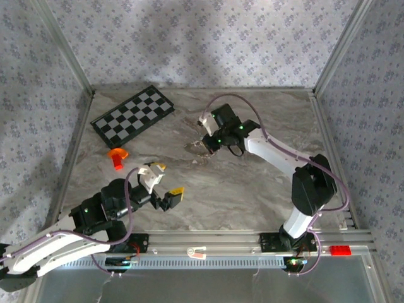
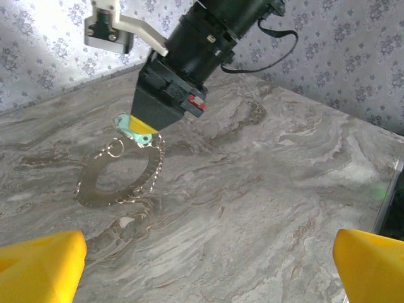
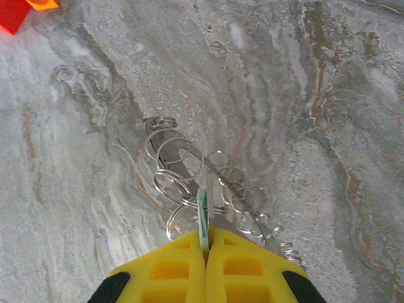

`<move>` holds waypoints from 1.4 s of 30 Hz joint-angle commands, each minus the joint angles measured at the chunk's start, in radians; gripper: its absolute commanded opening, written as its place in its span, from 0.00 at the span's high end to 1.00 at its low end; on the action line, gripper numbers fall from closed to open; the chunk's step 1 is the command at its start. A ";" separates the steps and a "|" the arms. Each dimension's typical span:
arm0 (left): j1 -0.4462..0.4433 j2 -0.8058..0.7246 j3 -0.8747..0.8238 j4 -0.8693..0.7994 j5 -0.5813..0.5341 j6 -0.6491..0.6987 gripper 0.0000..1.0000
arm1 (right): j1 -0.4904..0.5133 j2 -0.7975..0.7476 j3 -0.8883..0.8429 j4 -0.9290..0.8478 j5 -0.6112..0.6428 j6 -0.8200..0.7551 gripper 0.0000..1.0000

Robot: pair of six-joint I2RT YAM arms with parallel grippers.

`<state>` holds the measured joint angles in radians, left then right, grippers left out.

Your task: Put the keys on the keyring

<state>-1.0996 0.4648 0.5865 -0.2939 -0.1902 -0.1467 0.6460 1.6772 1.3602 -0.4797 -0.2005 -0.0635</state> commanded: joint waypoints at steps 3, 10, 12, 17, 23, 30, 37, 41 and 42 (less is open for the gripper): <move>0.005 -0.021 0.028 -0.005 -0.022 0.019 0.00 | 0.009 -0.070 -0.090 0.030 -0.036 0.050 1.00; 0.004 -0.039 0.008 0.009 -0.034 0.023 0.00 | 0.013 -0.135 -0.213 0.066 -0.030 0.088 1.00; 0.004 -0.027 0.016 0.009 -0.031 0.024 0.00 | 0.015 -0.156 -0.249 0.088 -0.034 0.101 1.00; 0.007 -0.003 0.019 0.027 -0.023 0.018 0.00 | 0.020 -0.190 -0.312 0.117 -0.047 0.123 1.00; 0.006 0.023 0.027 0.037 -0.021 0.021 0.00 | 0.043 -0.200 -0.379 0.146 -0.051 0.148 1.00; 0.006 0.028 0.030 0.032 -0.019 0.018 0.00 | 0.058 -0.231 -0.454 0.185 -0.052 0.186 1.00; 0.006 0.029 0.038 0.009 -0.028 0.012 0.00 | 0.060 -0.252 -0.517 0.192 -0.073 0.202 1.00; 0.007 0.035 0.038 0.010 -0.031 0.006 0.00 | 0.058 -0.267 -0.554 0.191 -0.071 0.208 1.00; 0.007 0.038 0.039 0.012 -0.031 0.006 0.00 | 0.057 -0.271 -0.563 0.195 -0.073 0.212 1.00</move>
<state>-1.0996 0.4942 0.5861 -0.2890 -0.2070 -0.1406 0.7010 1.4384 0.8204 -0.2935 -0.2558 0.1249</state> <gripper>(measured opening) 0.997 0.051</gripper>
